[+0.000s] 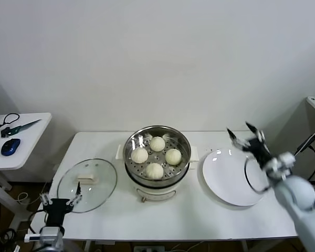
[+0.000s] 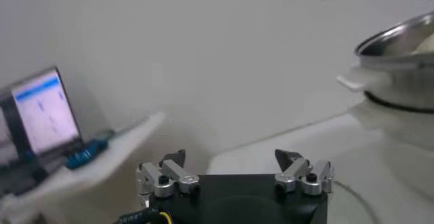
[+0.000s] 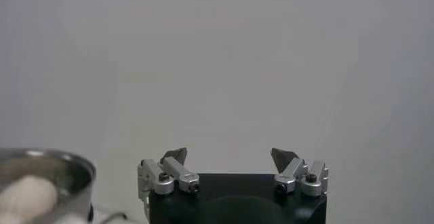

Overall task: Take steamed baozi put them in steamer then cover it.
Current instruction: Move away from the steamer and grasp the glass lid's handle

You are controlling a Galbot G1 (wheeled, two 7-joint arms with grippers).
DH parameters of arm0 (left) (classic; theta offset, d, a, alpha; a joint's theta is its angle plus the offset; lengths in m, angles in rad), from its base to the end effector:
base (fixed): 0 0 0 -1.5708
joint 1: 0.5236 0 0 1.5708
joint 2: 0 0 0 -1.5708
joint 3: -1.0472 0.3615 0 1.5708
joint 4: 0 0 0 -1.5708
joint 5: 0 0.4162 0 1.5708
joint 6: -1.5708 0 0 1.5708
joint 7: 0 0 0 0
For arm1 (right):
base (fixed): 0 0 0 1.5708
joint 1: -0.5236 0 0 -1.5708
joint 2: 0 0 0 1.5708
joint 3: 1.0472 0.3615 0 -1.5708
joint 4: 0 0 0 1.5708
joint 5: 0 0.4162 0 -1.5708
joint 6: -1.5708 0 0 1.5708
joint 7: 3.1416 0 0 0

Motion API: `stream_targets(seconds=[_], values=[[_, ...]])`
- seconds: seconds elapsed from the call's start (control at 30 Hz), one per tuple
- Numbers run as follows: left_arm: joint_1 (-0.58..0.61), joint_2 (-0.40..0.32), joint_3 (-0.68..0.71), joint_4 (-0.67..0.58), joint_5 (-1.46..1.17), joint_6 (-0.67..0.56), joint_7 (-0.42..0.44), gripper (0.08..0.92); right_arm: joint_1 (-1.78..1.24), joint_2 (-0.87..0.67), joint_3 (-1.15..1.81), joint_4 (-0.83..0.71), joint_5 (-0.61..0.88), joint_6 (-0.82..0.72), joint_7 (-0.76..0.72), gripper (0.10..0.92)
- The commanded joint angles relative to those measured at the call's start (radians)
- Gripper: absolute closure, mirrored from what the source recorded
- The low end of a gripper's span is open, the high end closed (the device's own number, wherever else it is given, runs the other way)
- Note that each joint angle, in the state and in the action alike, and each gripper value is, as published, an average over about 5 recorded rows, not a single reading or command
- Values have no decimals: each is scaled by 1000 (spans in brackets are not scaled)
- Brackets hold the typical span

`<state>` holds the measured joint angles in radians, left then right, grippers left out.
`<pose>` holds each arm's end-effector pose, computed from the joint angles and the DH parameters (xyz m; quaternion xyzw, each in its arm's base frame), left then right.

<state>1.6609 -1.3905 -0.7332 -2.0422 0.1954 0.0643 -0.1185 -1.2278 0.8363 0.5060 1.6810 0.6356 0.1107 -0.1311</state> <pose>0.2067 0.1068 -0.3363 0.1014 -0.9643 -0.2303 0.0826 0.3639 -0.2062 -0.3096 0.1136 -0.9926 0.0424 0.0006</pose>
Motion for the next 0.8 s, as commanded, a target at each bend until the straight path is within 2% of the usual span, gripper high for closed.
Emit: stream_targets(seconds=[0.03, 0.23, 0.37, 0.53, 0.8], values=[[-11, 35, 1, 24, 233, -66, -101, 177, -470, 243, 285, -4, -104, 256, 32, 203], [2, 146, -14, 56, 769, -104, -259, 177, -462, 283, 203, -39, -138, 278, 60, 203], [1, 160, 23, 156, 1054, -134, -304, 177, -461, 317, 171, -35, -173, 281, 67, 203], [-45, 136, 81, 352, 1180, -142, -348, 177, -465, 343, 152, -37, -199, 295, 74, 203], [-133, 134, 106, 532, 1198, -158, -352, 177, -490, 366, 154, -25, -205, 314, 80, 203]])
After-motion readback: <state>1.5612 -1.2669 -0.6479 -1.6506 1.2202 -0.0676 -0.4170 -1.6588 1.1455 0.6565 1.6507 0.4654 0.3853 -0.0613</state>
